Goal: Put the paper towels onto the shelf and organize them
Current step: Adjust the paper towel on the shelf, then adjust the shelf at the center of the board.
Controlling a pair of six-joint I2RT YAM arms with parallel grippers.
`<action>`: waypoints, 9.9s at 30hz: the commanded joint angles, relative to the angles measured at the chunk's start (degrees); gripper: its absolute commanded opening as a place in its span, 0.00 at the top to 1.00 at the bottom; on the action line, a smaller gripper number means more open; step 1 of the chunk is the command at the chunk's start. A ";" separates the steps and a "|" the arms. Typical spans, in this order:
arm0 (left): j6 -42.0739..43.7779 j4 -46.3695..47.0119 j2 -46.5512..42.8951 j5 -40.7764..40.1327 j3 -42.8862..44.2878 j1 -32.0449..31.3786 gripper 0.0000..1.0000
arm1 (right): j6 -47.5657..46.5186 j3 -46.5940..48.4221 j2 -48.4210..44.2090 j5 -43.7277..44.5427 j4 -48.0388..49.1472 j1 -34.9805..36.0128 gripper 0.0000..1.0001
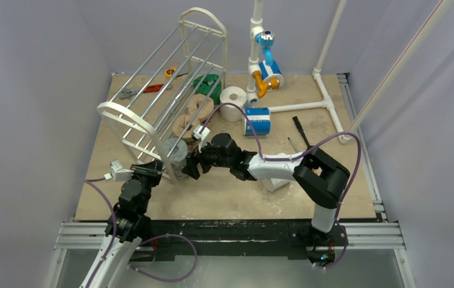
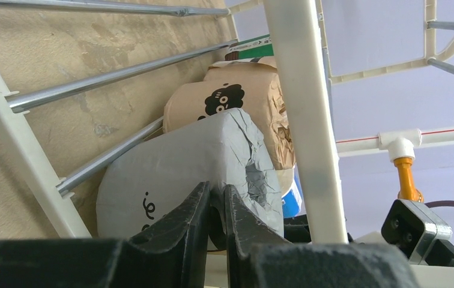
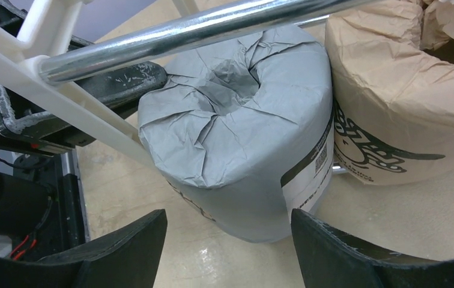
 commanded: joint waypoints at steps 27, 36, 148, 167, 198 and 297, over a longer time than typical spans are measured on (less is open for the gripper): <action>1.80 -4.26 -3.62 -0.48 0.50 0.39 0.87 | 29.34 13.40 -1.29 2.98 -18.34 -3.77 0.25; 1.99 -4.51 -3.84 -0.35 0.62 0.35 0.87 | 32.78 13.27 0.10 2.65 -17.61 -4.38 0.31; 11.30 -24.72 -11.59 -6.64 14.61 0.41 0.73 | 39.56 1.14 3.09 -11.19 14.98 -9.31 0.54; 13.74 -38.68 -3.26 -12.33 26.39 0.35 0.48 | 25.18 -3.58 -19.04 0.41 -10.24 -9.31 0.47; 50.33 -12.35 5.65 21.62 33.31 0.37 0.19 | 17.84 -19.07 -43.34 15.00 -21.62 -9.32 0.29; 51.49 -33.21 9.90 -4.04 43.03 0.35 0.22 | 24.13 -6.97 -38.42 43.53 -41.86 -11.64 0.28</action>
